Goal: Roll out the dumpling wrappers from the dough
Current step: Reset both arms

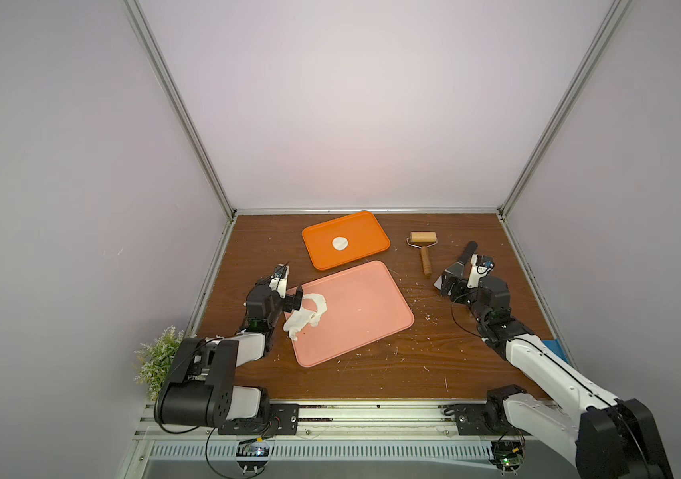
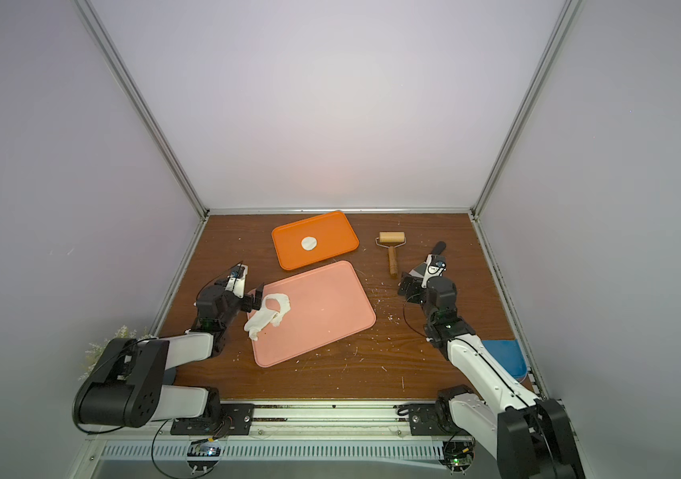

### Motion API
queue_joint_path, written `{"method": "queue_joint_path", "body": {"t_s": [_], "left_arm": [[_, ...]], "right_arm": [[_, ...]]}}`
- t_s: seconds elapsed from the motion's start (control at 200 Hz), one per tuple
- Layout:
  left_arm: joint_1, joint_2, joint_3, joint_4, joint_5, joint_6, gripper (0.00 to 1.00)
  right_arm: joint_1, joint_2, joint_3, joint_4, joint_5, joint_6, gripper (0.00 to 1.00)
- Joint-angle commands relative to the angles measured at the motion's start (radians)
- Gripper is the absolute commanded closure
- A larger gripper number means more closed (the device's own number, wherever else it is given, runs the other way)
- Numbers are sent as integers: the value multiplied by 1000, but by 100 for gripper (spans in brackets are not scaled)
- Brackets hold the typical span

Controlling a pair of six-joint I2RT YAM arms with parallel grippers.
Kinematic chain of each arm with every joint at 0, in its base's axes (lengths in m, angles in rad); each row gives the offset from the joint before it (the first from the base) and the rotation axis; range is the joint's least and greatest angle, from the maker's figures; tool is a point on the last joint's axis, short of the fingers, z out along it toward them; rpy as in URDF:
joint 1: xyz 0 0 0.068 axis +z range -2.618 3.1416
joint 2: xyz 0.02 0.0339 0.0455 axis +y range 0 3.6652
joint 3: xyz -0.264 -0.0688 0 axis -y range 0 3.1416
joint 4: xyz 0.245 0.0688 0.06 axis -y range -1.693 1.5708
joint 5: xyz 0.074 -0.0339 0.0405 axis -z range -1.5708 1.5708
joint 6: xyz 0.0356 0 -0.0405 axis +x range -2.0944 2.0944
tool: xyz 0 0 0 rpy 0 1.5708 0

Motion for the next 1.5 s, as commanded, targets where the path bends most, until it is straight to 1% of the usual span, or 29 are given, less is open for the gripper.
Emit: {"method": "queue_joint_path", "body": {"t_s": [0.0, 0.065, 0.09, 0.105, 0.125, 0.17, 0.205, 0.26, 0.305, 0.43, 0.49, 0.52, 0.575, 0.676, 0.726, 0.806, 0.881, 0.931, 0.956, 1.016, 1.091, 1.121, 1.186, 1.206, 1.221, 1.241, 1.311, 1.386, 1.491], "left_arm": [[11, 36, -49, 271, -37, -59, 0], [17, 130, -135, 506, -19, -65, 0], [18, 176, -166, 650, -35, -75, 0], [19, 183, -175, 688, -42, -78, 0], [17, 162, -175, 665, -45, -75, 0], [18, 112, -141, 511, -52, -77, 0], [18, 116, -105, 444, -72, -87, 0], [20, 155, -78, 457, -117, -106, 0], [20, 147, -78, 447, -149, -117, 0], [19, 150, -75, 444, -152, -116, 0], [21, 152, -71, 442, -156, -117, 0], [20, 152, -71, 441, -158, -119, 0], [21, 153, -70, 441, -158, -118, 0], [20, 154, -70, 440, -159, -119, 0], [20, 153, -70, 439, -158, -119, 0], [20, 152, -70, 441, -158, -120, 0], [20, 152, -70, 440, -159, -120, 0], [20, 153, -70, 441, -159, -119, 0], [20, 153, -70, 440, -159, -118, 0], [21, 152, -70, 440, -159, -118, 0], [20, 153, -70, 441, -159, -119, 0], [21, 152, -70, 441, -159, -118, 0], [21, 153, -70, 439, -159, -118, 0], [21, 153, -70, 440, -159, -118, 0], [20, 153, -70, 441, -159, -118, 0], [21, 152, -70, 440, -159, -119, 0], [20, 151, -70, 440, -159, -118, 0], [21, 153, -70, 440, -159, -118, 0], [20, 152, -70, 440, -159, -119, 0]], "right_arm": [[1, -13, 34, 116, -22, -53, 1], [2, 27, 58, 94, -17, -79, 1], [1, 49, 69, 89, -19, -88, 1], [1, 63, 74, 89, -20, -97, 1], [1, 83, 81, 92, -27, -110, 1], [-3, 135, 96, 104, -54, -141, 1], [-8, 177, 107, 123, -56, -154, 1], [-24, 235, 105, 176, -56, -167, 1], [-36, 273, 82, 253, -68, -187, 1], [-110, 304, -19, 472, -123, -210, 1], [-132, 327, -88, 605, -110, -259, 1], [-148, 338, -101, 651, -114, -245, 1], [-196, 341, -86, 622, -204, -226, 1], [-201, 353, -104, 691, -236, -230, 1], [-202, 350, -90, 651, -233, -229, 1], [-200, 322, -65, 520, -204, -257, 1], [-201, 296, -114, 523, -153, -276, 1], [-202, 295, -178, 624, -136, -312, 1], [-202, 305, -220, 713, -133, -327, 1], [-203, 350, -275, 868, -128, -330, 1], [-203, 351, -245, 791, -174, -378, 1], [-203, 367, -243, 817, -171, -380, 1], [-206, 459, -298, 1007, -168, -388, 1], [-205, 503, -312, 1083, -160, -386, 1], [-205, 551, -324, 1183, -156, -373, 1], [-207, 575, -335, 1228, -164, -367, 1], [-215, 493, -271, 952, -154, -371, 1], [-214, 553, -251, 1029, -145, -358, 1], [-214, 519, -233, 928, -122, -359, 1]]}}
